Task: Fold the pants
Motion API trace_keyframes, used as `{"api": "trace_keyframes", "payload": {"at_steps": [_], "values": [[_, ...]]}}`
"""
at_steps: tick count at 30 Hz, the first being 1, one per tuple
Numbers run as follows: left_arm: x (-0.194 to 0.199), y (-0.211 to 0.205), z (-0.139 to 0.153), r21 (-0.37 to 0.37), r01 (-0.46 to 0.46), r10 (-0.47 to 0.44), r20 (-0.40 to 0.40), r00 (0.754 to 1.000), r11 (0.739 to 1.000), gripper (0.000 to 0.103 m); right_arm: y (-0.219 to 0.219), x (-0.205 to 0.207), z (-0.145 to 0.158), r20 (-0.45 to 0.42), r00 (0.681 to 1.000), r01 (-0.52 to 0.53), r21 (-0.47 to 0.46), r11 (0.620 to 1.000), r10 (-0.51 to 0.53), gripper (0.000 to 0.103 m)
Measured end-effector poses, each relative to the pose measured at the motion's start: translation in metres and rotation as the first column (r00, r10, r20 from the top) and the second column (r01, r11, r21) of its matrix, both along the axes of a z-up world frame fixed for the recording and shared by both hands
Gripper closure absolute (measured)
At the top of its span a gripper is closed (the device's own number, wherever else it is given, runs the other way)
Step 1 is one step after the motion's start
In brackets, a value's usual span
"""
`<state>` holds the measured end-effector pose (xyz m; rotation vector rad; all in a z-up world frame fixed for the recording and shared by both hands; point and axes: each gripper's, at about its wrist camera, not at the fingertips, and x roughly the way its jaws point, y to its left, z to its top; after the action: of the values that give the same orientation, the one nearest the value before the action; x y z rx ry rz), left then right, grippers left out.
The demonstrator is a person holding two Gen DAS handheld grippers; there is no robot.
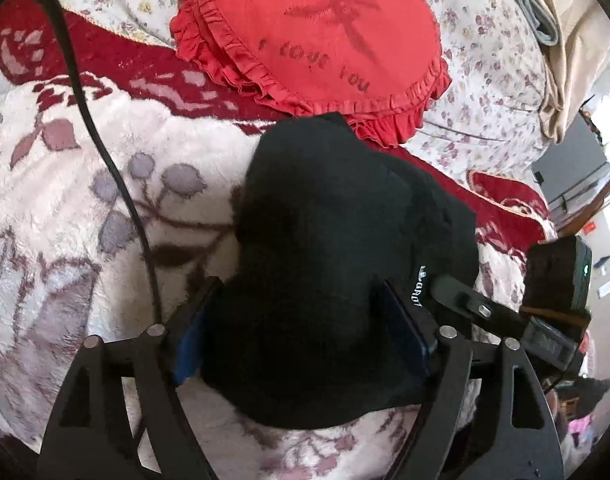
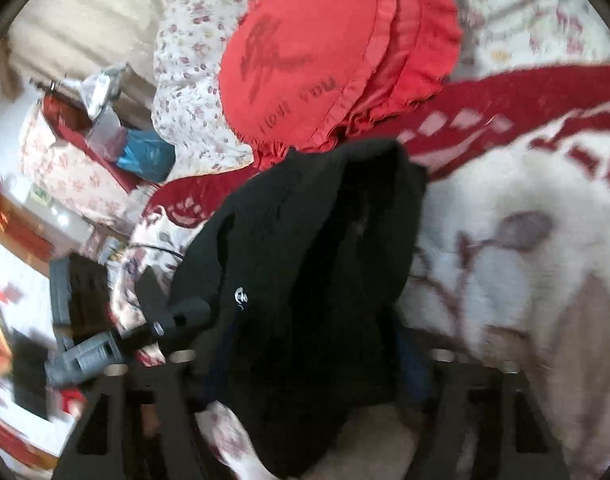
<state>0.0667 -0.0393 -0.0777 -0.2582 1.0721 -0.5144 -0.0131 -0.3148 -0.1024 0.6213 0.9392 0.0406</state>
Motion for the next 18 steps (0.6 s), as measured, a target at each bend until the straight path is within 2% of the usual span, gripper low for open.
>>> {"api": "trace_keyframes", "payload": {"at_steps": [2,5,9,12,14,17,18], "values": [[-0.005,-0.006,0.006,0.024,0.012,-0.013,0.047,0.999,1.0,0.04,0.008,0.009,0.005,0.006,1.0,-0.025,-0.048,0.999,0.026,0.062],[-0.007,-0.004,0.027,0.019,0.014,-0.016,0.108,0.994,1.0,0.054,0.023,0.018,0.026,0.048,0.996,-0.072,-0.123,0.99,0.078,0.064],[-0.006,0.01,0.057,-0.004,-0.017,0.017,0.195,0.981,1.0,0.055,0.031,0.035,0.052,0.115,0.987,-0.096,-0.164,0.982,0.116,0.065],[-0.004,0.017,0.063,-0.002,-0.048,0.048,0.222,0.974,0.999,0.055,0.034,0.048,0.061,0.137,0.982,-0.103,-0.183,0.978,0.129,0.063],[-0.002,0.02,0.05,0.014,-0.072,0.068,0.184,0.981,0.997,0.053,0.036,0.057,0.054,0.085,0.986,-0.126,-0.184,0.975,0.144,0.06],[-0.001,0.018,0.021,0.101,-0.056,0.048,0.072,0.996,0.993,0.047,0.038,0.057,0.032,-0.082,0.989,-0.142,-0.292,0.946,0.123,0.054],[-0.005,0.02,0.017,0.123,-0.053,0.044,0.079,0.996,0.991,0.045,0.037,0.051,0.025,-0.134,0.986,-0.139,-0.332,0.933,0.099,0.054]]}}
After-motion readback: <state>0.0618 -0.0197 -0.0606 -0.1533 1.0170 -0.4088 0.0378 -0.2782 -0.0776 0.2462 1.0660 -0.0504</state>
